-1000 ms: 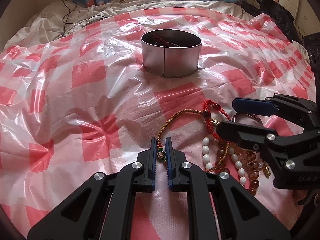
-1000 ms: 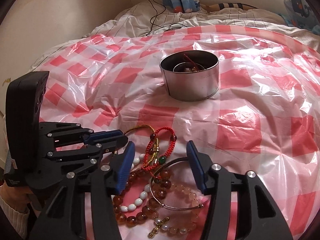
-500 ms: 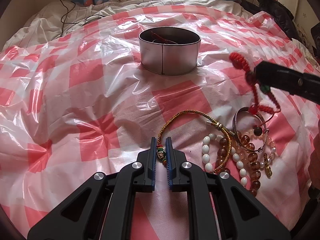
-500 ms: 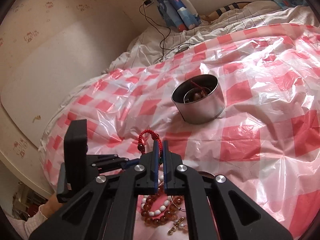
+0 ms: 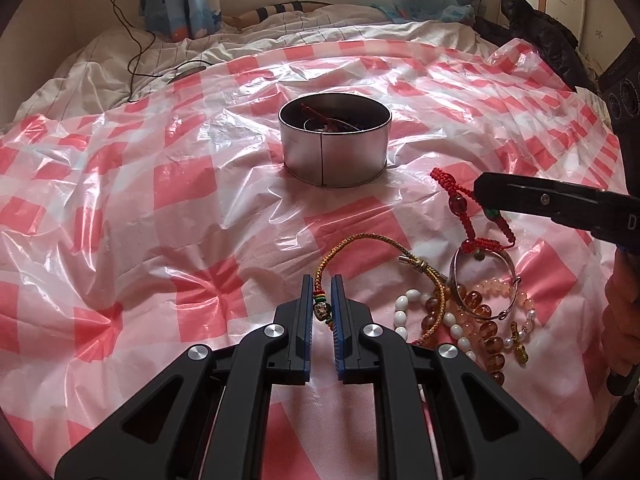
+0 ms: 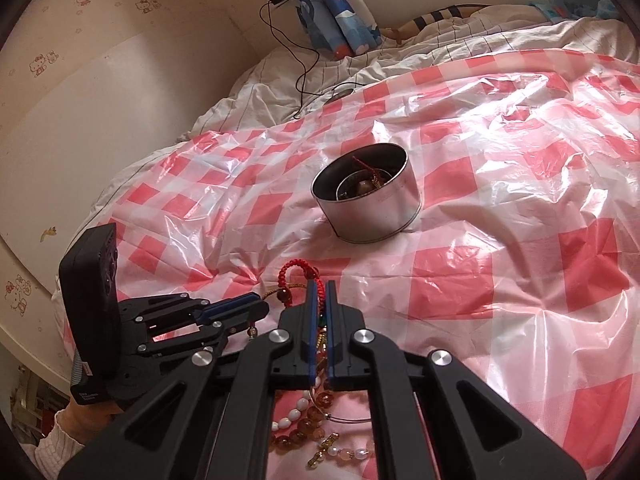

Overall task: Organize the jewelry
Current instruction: 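Carry both bracelets over the silver tin and open both grippers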

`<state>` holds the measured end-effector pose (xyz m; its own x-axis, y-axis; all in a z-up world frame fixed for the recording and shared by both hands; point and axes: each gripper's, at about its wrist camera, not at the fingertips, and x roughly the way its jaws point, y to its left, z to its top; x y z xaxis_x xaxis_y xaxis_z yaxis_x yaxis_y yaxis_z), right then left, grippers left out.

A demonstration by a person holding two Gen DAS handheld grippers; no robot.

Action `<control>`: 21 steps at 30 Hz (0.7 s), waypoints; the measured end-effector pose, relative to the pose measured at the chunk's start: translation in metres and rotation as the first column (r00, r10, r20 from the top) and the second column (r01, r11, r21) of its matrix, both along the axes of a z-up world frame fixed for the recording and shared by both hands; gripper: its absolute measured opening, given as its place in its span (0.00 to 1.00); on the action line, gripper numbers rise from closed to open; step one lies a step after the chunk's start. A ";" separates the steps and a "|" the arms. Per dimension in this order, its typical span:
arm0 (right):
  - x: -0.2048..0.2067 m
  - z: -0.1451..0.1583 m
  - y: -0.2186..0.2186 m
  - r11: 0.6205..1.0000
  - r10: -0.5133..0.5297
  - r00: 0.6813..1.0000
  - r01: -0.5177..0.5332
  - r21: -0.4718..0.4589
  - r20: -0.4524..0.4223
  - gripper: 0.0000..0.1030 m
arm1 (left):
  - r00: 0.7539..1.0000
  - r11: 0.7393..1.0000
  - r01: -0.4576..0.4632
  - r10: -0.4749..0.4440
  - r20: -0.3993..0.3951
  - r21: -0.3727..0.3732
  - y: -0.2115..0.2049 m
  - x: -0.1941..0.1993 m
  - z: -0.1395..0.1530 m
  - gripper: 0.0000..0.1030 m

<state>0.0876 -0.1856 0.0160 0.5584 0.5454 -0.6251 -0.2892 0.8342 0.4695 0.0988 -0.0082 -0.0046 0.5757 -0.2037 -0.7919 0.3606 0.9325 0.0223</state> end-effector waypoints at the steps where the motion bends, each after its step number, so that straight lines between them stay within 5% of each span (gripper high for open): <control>1: 0.001 -0.001 0.000 1.000 -0.007 1.000 0.007 -0.006 -0.004 0.04 | 1.000 1.000 0.001 -0.001 0.005 0.003 -0.001 0.000 0.000 0.08; 7: 0.005 0.012 -0.011 0.998 -0.063 0.997 0.063 0.005 0.043 0.04 | 0.993 0.999 0.039 -0.039 0.112 0.008 -0.008 -0.004 0.025 0.08; 21: 0.068 0.055 -0.017 0.993 -0.121 0.982 0.117 0.032 0.148 0.04 | 0.970 0.975 0.044 0.010 0.244 -0.217 -0.001 0.044 0.112 0.08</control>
<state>0.1558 -0.2024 0.0711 0.7065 0.4828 -0.5175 -0.2567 0.8562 0.4483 0.1431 -0.0089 0.1078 0.7395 -0.3678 -0.5638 0.3857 0.9179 -0.0930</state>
